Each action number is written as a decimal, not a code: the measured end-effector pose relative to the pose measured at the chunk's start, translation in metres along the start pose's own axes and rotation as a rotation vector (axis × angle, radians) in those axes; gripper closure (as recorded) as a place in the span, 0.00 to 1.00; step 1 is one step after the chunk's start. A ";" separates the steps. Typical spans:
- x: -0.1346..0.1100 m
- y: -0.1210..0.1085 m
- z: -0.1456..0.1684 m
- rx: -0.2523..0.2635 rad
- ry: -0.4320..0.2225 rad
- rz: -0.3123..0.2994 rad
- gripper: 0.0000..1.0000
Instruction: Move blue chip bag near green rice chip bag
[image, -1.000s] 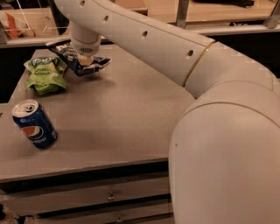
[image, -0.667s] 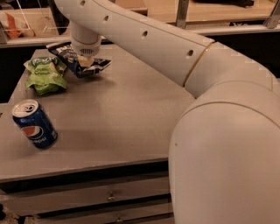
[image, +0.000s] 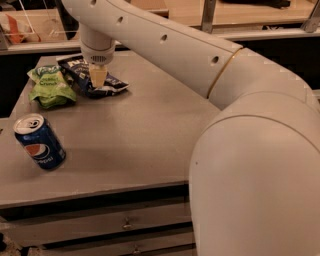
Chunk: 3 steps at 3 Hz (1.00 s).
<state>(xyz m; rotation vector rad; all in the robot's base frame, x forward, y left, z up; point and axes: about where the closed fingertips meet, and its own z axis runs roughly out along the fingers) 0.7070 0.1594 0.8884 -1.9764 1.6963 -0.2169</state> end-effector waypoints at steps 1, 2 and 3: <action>0.002 -0.002 -0.002 0.001 -0.001 0.003 0.00; 0.004 -0.007 -0.005 0.005 -0.007 0.009 0.00; 0.013 -0.012 -0.013 0.016 -0.004 0.018 0.00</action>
Offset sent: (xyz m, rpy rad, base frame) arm 0.0083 -0.0092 0.0190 0.0278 -0.0099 -0.0122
